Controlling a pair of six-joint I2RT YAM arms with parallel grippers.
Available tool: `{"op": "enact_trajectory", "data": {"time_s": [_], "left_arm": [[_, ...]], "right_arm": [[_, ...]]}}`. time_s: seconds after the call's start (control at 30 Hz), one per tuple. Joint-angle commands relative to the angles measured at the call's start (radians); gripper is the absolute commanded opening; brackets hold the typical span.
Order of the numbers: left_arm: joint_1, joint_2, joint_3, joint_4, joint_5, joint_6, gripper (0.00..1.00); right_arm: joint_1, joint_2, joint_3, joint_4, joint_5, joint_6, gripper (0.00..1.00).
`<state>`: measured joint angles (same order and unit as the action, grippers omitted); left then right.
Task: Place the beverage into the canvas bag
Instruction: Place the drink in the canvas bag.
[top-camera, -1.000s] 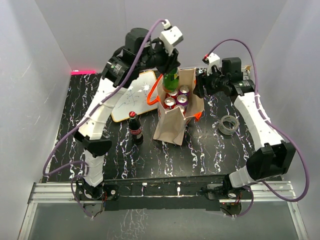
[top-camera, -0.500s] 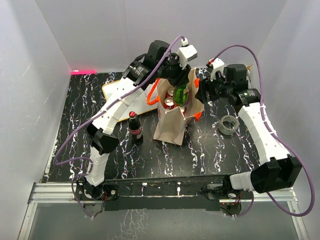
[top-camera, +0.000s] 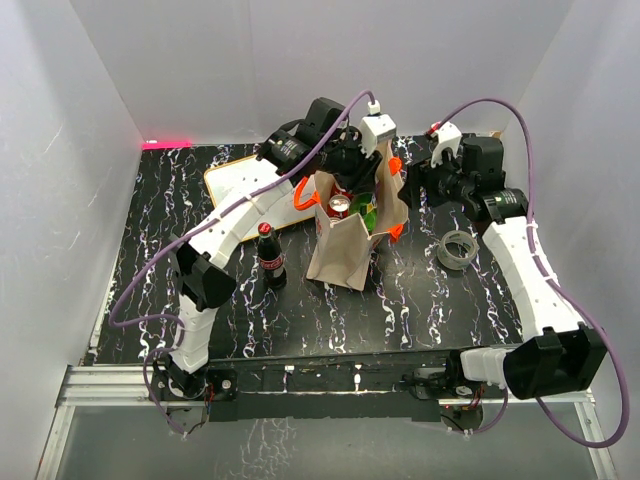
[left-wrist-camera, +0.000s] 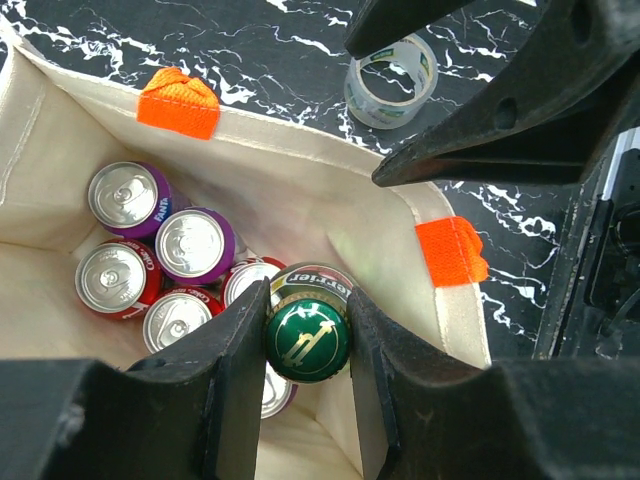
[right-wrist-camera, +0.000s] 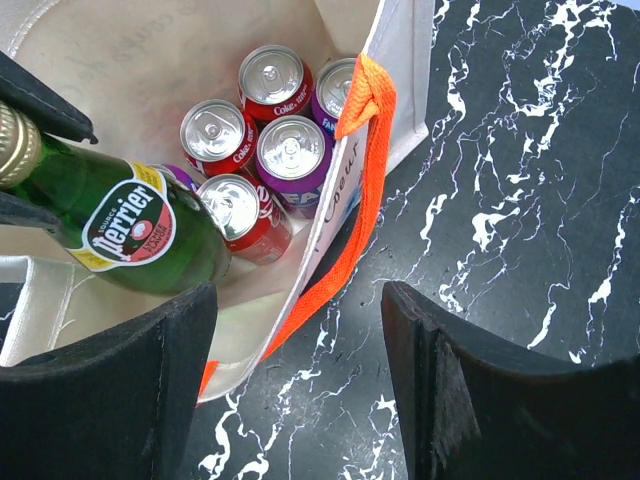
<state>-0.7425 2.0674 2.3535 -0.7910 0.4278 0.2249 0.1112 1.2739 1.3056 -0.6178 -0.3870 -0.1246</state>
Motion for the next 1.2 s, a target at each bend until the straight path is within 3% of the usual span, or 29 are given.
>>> {"op": "enact_trajectory", "data": {"time_s": [0.0, 0.37, 0.77, 1.17], "left_arm": [[-0.005, -0.152, 0.019, 0.077, 0.097, -0.047, 0.0], [-0.004, -0.185, -0.047, 0.029, 0.166, -0.098, 0.0], [-0.005, -0.154, -0.105, 0.023, 0.122, -0.049, 0.0], [-0.005, -0.101, -0.078, -0.043, 0.177, -0.023, 0.0]], "right_arm": [[-0.01, -0.044, -0.029, 0.071, 0.011, 0.025, 0.7], [-0.051, -0.099, -0.1, 0.082, 0.0, 0.065, 0.69], [-0.086, -0.122, -0.114, 0.075, -0.039, 0.085, 0.69], [-0.087, -0.132, -0.143, 0.035, -0.198, 0.127, 0.67]]}}
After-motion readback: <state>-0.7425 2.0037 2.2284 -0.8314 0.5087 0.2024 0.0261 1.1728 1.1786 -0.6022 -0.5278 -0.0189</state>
